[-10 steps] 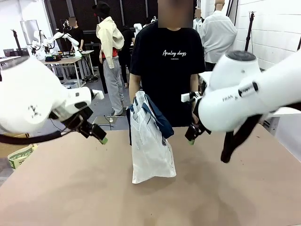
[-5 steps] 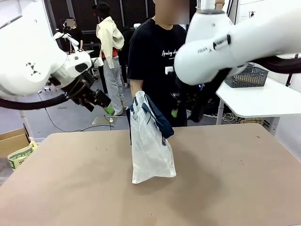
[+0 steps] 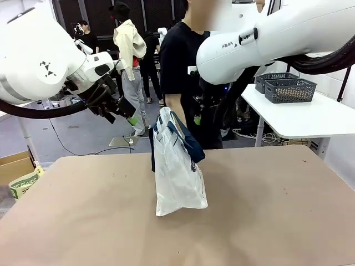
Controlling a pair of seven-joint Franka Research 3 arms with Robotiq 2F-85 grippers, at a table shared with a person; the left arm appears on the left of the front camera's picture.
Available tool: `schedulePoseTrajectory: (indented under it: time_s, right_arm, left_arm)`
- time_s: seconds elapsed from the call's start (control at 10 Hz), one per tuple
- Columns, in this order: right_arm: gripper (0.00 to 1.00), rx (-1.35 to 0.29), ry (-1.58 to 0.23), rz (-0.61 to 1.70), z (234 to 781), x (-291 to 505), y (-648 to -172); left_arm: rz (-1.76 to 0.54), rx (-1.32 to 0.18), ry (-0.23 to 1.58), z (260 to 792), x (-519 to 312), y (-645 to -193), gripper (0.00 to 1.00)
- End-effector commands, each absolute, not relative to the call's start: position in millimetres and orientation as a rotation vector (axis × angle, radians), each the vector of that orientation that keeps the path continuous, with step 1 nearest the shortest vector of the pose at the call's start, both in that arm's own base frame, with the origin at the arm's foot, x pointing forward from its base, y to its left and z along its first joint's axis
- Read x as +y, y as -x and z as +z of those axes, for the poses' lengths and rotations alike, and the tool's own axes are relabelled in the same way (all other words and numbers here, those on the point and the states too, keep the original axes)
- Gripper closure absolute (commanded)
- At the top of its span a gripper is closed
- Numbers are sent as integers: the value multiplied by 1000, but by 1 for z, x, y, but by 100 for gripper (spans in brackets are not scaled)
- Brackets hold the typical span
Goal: Transfer purchased items from the store into the shopping bag.
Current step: Open the Reusable shopping bag in the center of the table.
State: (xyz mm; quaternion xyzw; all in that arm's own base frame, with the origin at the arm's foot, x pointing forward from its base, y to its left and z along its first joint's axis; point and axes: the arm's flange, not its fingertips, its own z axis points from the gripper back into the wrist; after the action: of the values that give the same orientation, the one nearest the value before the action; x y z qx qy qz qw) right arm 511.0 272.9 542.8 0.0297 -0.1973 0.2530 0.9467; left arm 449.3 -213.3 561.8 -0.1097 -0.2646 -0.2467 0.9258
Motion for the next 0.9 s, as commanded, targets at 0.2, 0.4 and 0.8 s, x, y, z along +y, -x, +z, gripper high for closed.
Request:
schedulePoseTrajectory:
  time_s: [0.2,0.4,0.8]
  right_arm:
    - [0,-336,-87,447,550,280,-521]
    - [0,-253,-63,359,569,305,-555]
    - [0,-197,-54,361,588,354,-597]
  left_arm:
    - [-441,-474,260,579,-223,-461,0]
    - [-273,-399,282,605,-234,-485,0]
    - [-215,-327,382,603,-231,-500,0]
